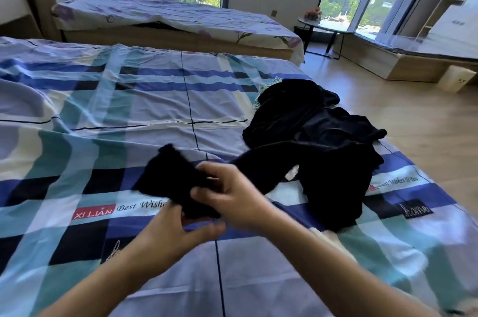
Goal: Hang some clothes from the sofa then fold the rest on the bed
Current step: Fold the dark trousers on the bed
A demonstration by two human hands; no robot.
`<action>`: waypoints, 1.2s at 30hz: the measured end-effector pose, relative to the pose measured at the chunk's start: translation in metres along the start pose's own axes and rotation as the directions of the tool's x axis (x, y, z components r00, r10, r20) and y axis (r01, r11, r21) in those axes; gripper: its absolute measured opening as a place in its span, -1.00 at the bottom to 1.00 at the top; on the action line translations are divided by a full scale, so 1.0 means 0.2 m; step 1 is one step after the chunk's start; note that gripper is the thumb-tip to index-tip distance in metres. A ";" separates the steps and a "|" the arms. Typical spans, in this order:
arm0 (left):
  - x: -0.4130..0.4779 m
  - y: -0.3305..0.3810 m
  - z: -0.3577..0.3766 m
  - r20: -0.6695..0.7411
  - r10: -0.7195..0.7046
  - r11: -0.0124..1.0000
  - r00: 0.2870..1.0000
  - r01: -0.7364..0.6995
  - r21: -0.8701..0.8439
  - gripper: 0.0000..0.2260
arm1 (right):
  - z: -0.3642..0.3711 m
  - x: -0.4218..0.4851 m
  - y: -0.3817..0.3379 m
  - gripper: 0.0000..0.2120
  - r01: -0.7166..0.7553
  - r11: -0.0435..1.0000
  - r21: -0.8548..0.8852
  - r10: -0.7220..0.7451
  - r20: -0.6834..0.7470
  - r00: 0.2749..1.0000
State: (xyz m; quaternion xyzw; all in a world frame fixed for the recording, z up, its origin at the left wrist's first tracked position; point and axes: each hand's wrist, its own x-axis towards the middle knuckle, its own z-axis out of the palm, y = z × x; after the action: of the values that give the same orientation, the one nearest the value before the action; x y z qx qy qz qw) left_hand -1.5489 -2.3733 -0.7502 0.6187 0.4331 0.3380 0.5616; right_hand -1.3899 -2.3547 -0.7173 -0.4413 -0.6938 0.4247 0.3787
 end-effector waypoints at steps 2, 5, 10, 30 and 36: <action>-0.01 0.02 0.03 -0.154 -0.030 0.978 0.988 -0.002 -0.206 -0.52 | 0.04 0.00 -0.05 -0.86 0.016 0.992 0.126 -0.016 0.000 1.000; 0.01 0.05 -0.04 -0.323 -0.165 0.971 0.932 0.096 -0.218 -0.95 | -0.14 0.00 -0.07 -0.91 0.066 0.995 0.070 -0.054 -0.167 0.984; 0.05 0.11 -0.23 -0.477 -0.228 0.929 0.849 0.043 -0.367 -0.81 | -0.69 -0.07 0.14 -0.20 -0.538 0.421 -0.730 0.264 -0.469 0.843; -0.09 0.08 -0.11 -0.199 -0.033 0.978 0.979 0.073 0.196 -0.67 | -0.01 -0.11 -0.14 -0.74 -0.089 0.973 0.214 0.081 0.046 0.996; -0.09 0.29 -0.20 -0.233 -0.363 0.857 0.902 0.225 -0.464 -0.86 | -0.24 -0.17 -0.13 -0.10 0.021 0.958 -0.286 0.027 0.163 0.986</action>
State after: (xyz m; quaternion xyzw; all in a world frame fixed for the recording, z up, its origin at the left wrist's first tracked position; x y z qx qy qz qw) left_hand -1.5834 -2.3728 -0.6857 0.3450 0.5224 0.4266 0.6528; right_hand -1.3435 -2.3804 -0.6814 -0.4558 -0.7764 0.3555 0.2512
